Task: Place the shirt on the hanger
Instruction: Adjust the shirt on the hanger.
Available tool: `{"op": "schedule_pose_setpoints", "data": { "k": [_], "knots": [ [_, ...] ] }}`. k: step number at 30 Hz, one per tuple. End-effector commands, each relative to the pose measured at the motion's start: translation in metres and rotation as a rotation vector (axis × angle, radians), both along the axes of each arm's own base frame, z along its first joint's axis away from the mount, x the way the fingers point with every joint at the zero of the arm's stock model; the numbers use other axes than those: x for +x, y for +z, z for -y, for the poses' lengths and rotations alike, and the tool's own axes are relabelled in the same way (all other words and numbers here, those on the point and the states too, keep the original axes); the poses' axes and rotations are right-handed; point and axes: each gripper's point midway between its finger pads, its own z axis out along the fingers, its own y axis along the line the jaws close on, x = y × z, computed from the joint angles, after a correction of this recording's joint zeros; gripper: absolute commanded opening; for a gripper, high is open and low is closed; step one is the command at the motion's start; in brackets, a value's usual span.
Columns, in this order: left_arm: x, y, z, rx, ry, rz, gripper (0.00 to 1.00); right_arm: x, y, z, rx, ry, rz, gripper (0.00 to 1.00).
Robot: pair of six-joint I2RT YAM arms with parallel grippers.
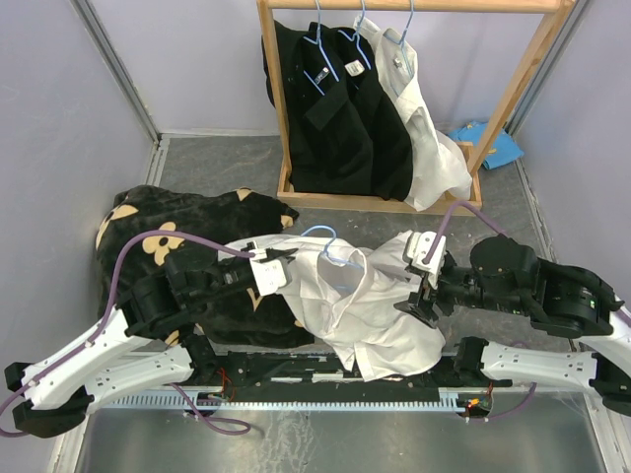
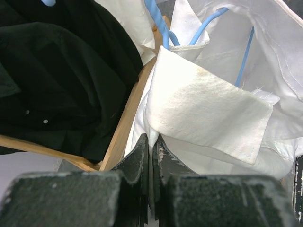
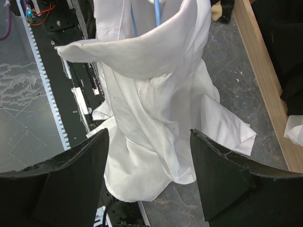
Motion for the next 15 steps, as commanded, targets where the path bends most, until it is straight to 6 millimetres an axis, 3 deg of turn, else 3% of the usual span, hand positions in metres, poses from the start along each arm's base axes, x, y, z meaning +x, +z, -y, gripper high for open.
{"op": "schedule_pose_setpoints", "data": {
  "k": [1,15],
  "knots": [
    [-0.013,0.033,0.005,-0.078,-0.079,0.036,0.03,-0.003,0.010,-0.009,0.026,0.058,0.026,0.76],
    [-0.031,0.055,0.008,-0.113,-0.172,0.054,0.03,0.002,-0.014,-0.037,-0.032,0.094,-0.017,0.71]
  ]
}}
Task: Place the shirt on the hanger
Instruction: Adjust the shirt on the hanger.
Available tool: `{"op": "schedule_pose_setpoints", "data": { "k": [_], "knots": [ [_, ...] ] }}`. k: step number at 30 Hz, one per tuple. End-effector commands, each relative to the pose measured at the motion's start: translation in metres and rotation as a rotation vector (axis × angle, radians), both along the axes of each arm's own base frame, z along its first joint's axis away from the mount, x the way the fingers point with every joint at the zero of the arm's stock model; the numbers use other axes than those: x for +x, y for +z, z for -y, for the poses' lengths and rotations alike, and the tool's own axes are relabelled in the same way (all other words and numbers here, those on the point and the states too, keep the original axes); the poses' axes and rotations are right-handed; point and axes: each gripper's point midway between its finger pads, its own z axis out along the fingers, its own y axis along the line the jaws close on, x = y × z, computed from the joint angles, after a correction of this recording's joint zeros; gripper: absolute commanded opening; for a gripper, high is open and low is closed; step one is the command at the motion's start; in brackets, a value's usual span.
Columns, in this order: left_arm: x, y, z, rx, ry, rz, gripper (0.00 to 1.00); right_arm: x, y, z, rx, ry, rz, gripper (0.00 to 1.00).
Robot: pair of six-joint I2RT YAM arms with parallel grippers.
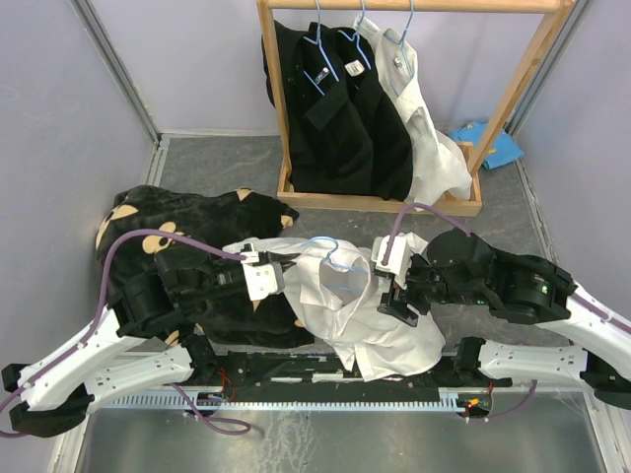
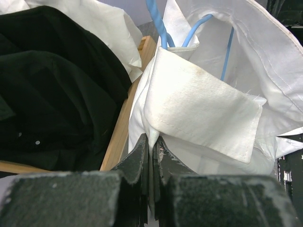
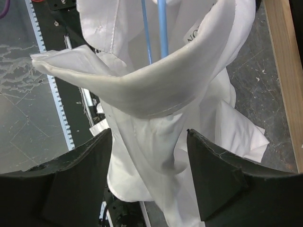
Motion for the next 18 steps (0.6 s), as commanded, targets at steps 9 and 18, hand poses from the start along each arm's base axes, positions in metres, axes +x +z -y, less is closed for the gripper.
{"op": "schedule_pose_setpoints", "data": {
  "k": [9,18],
  "knots": [
    [-0.020,0.046,0.008,-0.097,-0.125,0.058,0.03,0.002,0.019,-0.033,0.119,0.064,0.023,0.55],
    [0.003,0.045,-0.021,-0.082,0.079,0.062,0.09,0.003,0.017,-0.012,0.100,0.022,0.048,0.03]
  ]
}}
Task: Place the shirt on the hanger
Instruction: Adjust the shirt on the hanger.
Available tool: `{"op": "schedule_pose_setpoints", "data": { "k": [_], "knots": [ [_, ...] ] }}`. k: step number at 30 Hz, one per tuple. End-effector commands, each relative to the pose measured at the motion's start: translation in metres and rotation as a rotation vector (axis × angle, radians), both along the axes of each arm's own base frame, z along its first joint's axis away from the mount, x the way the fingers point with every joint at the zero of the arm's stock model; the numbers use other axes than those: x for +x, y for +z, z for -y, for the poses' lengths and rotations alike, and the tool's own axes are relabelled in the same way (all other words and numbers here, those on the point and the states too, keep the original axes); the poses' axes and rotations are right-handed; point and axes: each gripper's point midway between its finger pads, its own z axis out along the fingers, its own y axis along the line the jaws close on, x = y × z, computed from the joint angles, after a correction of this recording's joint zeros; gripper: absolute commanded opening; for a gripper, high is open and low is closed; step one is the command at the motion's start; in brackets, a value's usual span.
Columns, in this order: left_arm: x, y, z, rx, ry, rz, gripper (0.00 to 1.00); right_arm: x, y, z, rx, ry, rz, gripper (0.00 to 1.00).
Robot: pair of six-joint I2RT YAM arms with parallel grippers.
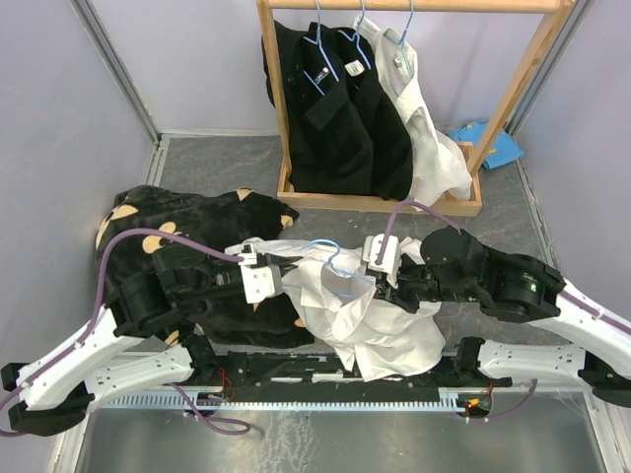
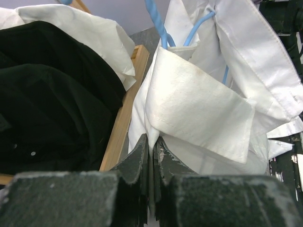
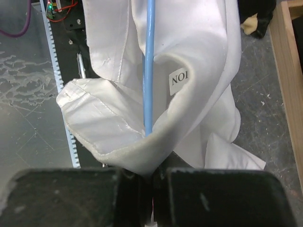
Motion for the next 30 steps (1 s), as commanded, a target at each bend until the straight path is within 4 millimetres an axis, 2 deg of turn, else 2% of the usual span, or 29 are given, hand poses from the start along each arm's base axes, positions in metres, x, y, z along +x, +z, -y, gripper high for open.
{"op": "schedule_pose_setpoints", "data": {
  "k": [1,5,9,11,15,19,23,27,30],
  "knots": [
    [0.017,0.035,-0.033,-0.070,0.181,0.063,0.09,0.001,0.016,0.015,0.053,-0.034,0.048,0.01],
    [0.019,0.037,-0.059,-0.099,0.275,0.068,0.09,0.003,0.020,0.030,0.071,-0.078,0.072,0.00],
    [0.017,0.032,-0.070,-0.123,0.311,0.036,0.11,0.004,0.023,0.035,0.075,-0.094,0.083,0.00],
    [0.016,0.032,-0.073,-0.143,0.325,0.020,0.22,0.005,0.022,0.035,0.066,-0.095,0.087,0.00],
    [0.014,0.041,-0.075,-0.195,0.330,0.011,0.50,0.012,0.016,0.031,0.034,-0.111,0.092,0.00],
    [0.016,0.048,-0.075,-0.203,0.337,0.020,0.60,0.016,0.012,0.027,0.016,-0.127,0.088,0.00],
    [0.017,0.052,-0.062,-0.214,0.310,-0.009,0.63,0.021,0.014,0.024,0.041,-0.166,0.089,0.00],
    [0.009,0.059,-0.027,-0.304,0.192,-0.111,0.78,0.034,0.014,0.022,0.059,-0.243,0.102,0.00],
    [0.009,0.062,-0.007,-0.382,0.145,-0.184,0.82,0.042,0.016,0.017,0.075,-0.282,0.108,0.00]
  ]
}}
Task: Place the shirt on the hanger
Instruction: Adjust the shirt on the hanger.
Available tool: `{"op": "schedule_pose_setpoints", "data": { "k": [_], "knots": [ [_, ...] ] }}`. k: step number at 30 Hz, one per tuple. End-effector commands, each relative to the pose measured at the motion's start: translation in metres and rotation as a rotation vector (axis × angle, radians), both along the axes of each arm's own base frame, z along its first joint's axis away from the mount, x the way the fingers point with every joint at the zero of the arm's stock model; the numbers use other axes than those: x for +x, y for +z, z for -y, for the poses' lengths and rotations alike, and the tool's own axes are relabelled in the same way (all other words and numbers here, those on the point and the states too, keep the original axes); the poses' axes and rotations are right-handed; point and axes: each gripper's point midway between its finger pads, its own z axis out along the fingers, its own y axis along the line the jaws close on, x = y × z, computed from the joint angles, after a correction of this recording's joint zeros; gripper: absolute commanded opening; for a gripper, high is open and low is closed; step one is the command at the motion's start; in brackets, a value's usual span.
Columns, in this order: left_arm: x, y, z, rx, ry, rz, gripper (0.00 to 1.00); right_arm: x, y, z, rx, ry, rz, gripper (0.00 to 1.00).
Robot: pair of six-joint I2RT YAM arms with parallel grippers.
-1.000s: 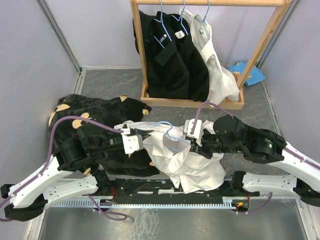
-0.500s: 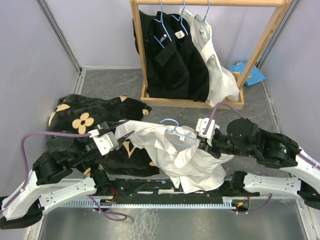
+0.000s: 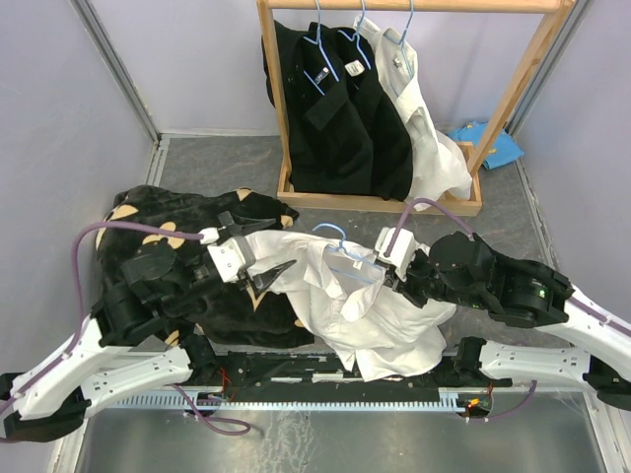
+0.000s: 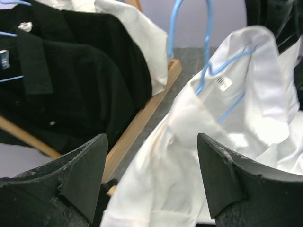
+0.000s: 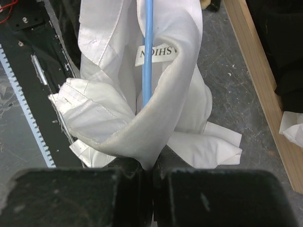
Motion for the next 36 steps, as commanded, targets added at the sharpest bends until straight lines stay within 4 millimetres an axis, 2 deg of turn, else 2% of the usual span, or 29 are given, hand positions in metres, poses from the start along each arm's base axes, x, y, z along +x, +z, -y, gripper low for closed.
{"op": "schedule_pose_setpoints", "data": {
  "k": [1,4,11,15,16,20,30,32,36],
  "knots": [
    [-0.007,0.030,0.031,-0.239,-0.099,-0.088,0.82,0.019,0.020,-0.013,0.102,-0.095,0.045,0.00],
    [-0.002,0.031,0.038,-0.301,-0.094,-0.105,0.83,0.021,0.022,-0.018,0.115,-0.094,0.044,0.00],
    [0.008,0.024,0.051,-0.314,-0.086,-0.121,0.77,0.016,0.024,-0.027,0.144,-0.058,0.030,0.00],
    [0.010,0.021,0.056,-0.293,-0.091,-0.106,0.70,0.010,0.020,-0.031,0.140,-0.020,0.006,0.00],
    [0.011,0.022,0.056,-0.290,-0.090,-0.101,0.64,0.009,0.020,-0.031,0.140,-0.015,0.002,0.00],
    [0.015,0.022,0.058,-0.278,-0.076,-0.091,0.53,0.006,0.020,-0.033,0.144,0.002,-0.007,0.00],
    [0.018,0.012,0.058,-0.196,-0.066,-0.075,0.45,0.005,0.022,-0.032,0.151,0.004,-0.003,0.00],
    [0.018,0.011,0.057,-0.182,-0.063,-0.071,0.37,0.005,0.022,-0.031,0.153,0.004,0.001,0.00],
    [0.022,0.007,0.055,-0.155,-0.038,-0.073,0.10,0.006,0.022,-0.030,0.152,-0.001,0.005,0.00]
  ]
}}
